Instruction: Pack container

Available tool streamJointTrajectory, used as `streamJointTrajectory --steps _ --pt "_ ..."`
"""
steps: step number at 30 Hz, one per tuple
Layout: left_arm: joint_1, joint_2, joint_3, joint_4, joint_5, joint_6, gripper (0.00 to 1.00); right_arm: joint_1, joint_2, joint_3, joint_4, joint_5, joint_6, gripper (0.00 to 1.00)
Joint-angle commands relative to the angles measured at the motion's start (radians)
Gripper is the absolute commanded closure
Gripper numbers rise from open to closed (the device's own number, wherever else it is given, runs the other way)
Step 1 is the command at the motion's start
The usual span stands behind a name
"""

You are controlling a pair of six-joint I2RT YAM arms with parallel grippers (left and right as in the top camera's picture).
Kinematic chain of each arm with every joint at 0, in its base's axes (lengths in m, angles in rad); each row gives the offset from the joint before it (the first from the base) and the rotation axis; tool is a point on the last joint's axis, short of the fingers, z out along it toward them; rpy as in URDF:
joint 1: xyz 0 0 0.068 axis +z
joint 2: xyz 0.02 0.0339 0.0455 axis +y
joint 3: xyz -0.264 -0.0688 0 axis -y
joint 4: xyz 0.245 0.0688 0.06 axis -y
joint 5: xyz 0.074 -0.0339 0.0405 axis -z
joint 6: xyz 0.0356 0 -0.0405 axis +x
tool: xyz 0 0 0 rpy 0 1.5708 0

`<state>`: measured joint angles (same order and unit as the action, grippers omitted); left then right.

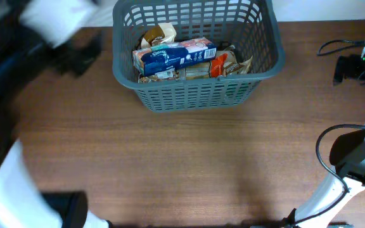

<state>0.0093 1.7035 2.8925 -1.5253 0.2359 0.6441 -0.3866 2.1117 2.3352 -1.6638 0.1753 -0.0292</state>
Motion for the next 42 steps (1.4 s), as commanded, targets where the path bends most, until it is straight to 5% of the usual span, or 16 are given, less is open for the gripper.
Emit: streamJointTrajectory --steps 1,8,15,23,32,42 --pt "0.109 -0.050 -0.009 -0.079 0.010 -0.196 0.01 -0.001 -0.006 -0.005 0.003 0.013 0.009 0.01" --pt "0.302 -0.209 -0.032 -0.162 -0.008 -0.360 0.01 -0.001 -0.006 -0.005 0.003 0.013 0.009 0.01" --pt "0.342 -0.339 -0.134 -0.162 -0.072 -0.443 0.01 -0.001 -0.006 -0.005 0.003 0.013 0.009 0.01" --pt "0.342 -0.530 -0.486 -0.156 -0.054 -0.468 0.01 -0.001 -0.006 -0.005 0.003 0.013 0.009 0.01" --pt "0.342 -0.897 -0.966 -0.086 0.206 -0.468 0.01 -0.001 -0.006 -0.005 0.003 0.013 0.009 0.01" --pt "0.342 -1.051 -1.194 -0.136 0.286 -0.475 0.01 -0.001 -0.006 -0.005 0.003 0.013 0.009 0.01"
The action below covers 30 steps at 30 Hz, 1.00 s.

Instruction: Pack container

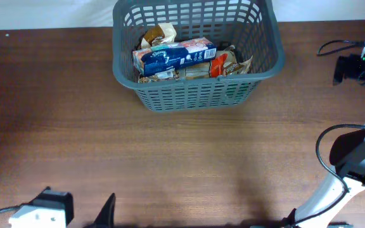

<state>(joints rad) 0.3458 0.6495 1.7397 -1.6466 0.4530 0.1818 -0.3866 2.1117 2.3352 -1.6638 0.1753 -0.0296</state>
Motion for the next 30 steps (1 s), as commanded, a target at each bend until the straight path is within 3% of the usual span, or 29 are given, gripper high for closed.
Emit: streamJointTrajectory --steps 1,23,30 --pt "0.006 0.003 -0.047 -0.019 0.081 -0.013 0.01 -0.001 -0.006 -0.005 0.003 0.013 0.009 0.01" --pt "0.006 0.003 -0.056 -0.027 0.111 -0.011 0.01 -0.001 -0.006 -0.005 0.003 0.013 0.009 0.01" --pt "0.006 0.003 -0.111 0.172 0.112 0.090 0.01 -0.001 -0.006 -0.005 0.003 0.013 0.009 0.01"
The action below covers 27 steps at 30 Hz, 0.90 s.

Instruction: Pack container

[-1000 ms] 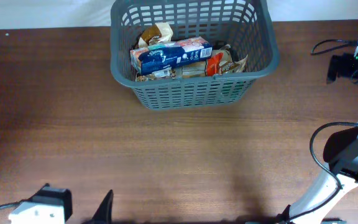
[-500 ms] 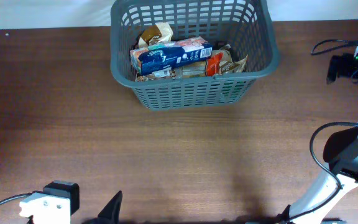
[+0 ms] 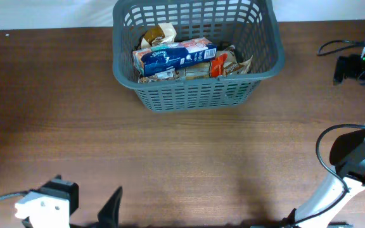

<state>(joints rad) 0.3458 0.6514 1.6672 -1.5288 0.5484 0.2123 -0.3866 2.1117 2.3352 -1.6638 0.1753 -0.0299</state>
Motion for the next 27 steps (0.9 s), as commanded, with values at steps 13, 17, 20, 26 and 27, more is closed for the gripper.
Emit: streamJointTrajectory --steps 13,17,20,26,27 --pt "-0.088 -0.054 -0.566 0.760 0.243 0.058 0.01 -0.001 -0.006 -0.005 0.003 0.013 0.010 0.01" --pt "-0.192 -0.113 -0.726 0.999 0.241 0.058 0.01 -0.001 -0.006 -0.005 0.003 0.013 0.010 0.01" --pt "-0.258 -0.161 -0.832 1.140 0.240 0.058 0.01 -0.001 -0.006 -0.005 0.003 0.013 0.010 0.01" --pt "-0.345 -0.224 -0.983 1.319 0.236 0.058 0.01 -0.001 -0.006 -0.005 0.003 0.013 0.010 0.01" --pt "-0.354 -0.231 -1.000 1.345 0.237 0.058 0.01 -0.001 -0.006 -0.005 0.003 0.013 0.010 0.01"
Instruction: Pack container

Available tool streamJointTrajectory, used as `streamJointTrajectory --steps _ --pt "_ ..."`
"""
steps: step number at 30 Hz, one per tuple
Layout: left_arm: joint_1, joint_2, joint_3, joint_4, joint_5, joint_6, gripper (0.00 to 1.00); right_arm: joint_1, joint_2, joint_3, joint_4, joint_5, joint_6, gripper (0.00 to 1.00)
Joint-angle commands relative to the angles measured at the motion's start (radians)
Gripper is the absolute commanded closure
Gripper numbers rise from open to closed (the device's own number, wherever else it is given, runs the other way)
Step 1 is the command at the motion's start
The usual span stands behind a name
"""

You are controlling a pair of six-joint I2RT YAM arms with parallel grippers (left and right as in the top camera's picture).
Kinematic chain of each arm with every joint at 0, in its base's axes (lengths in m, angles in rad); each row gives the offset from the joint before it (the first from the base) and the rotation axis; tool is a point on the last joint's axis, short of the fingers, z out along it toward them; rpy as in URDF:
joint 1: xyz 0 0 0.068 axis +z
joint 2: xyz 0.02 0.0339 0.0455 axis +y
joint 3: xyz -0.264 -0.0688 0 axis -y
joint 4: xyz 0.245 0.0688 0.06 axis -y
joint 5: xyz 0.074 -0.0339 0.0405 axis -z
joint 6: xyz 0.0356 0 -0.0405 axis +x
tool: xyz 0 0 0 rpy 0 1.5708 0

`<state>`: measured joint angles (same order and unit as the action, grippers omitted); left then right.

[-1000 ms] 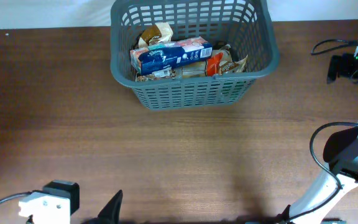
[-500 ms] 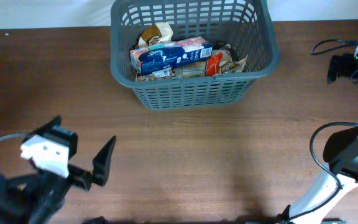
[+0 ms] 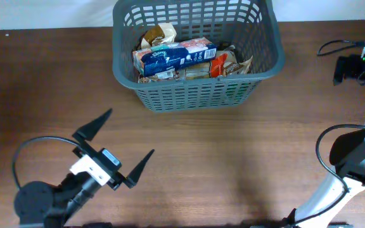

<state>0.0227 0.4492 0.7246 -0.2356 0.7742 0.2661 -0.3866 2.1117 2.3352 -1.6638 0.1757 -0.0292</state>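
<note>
A grey plastic basket point(image 3: 266, 60) stands at the back middle of the table. It holds a blue tissue box point(image 3: 173, 56), brown snack packets point(image 3: 160, 35) and a red-orange packet point(image 3: 221, 64). My left gripper point(image 3: 127, 137) is in front of the basket on the left side, its two black fingers spread wide open with nothing between them. My right arm point(image 3: 360, 158) stands at the right edge; its gripper is not to be seen.
Brown wooden table point(image 3: 233, 158). Black cables point(image 3: 338, 45) and a black device point(image 3: 353, 68) lie at the far right. A cable loop point(image 3: 24, 152) trails beside the left arm.
My left arm has come up from the bottom left edge toward the table's middle left. Its open fingers now show in full, nearer the basket. The basket's contents are unchanged.
At first a blurred white and black shape covered the left side. Then the left arm sat low at the bottom left edge, only partly in view. It stayed there, and now it reaches out over the table, open. The basket and right arm have not moved.
</note>
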Motion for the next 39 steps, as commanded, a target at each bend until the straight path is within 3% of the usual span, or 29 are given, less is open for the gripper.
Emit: streamJointTrajectory --steps 1,8,17,23,27,39 --pt "-0.043 -0.037 -0.073 0.077 0.010 0.005 0.01 -0.001 -0.006 -0.005 0.003 0.012 0.009 0.01" --pt "-0.111 -0.084 -0.124 0.100 -0.278 -0.005 0.01 -0.001 -0.006 -0.005 0.003 0.012 0.009 0.01" --pt "-0.114 -0.140 -0.224 0.086 -0.624 -0.150 0.01 -0.001 -0.006 -0.005 0.003 0.012 0.009 0.01" --pt "-0.113 -0.200 -0.313 0.097 -0.707 -0.158 0.01 -0.001 -0.006 -0.005 0.003 0.012 0.009 0.01" --pt "-0.102 -0.232 -0.385 0.125 -0.790 -0.273 0.01 -0.001 -0.006 -0.005 0.003 0.012 0.009 0.01" --pt "-0.045 -0.322 -0.544 0.191 -0.797 -0.281 0.01 -0.001 -0.006 -0.005 0.003 0.012 0.009 0.01"
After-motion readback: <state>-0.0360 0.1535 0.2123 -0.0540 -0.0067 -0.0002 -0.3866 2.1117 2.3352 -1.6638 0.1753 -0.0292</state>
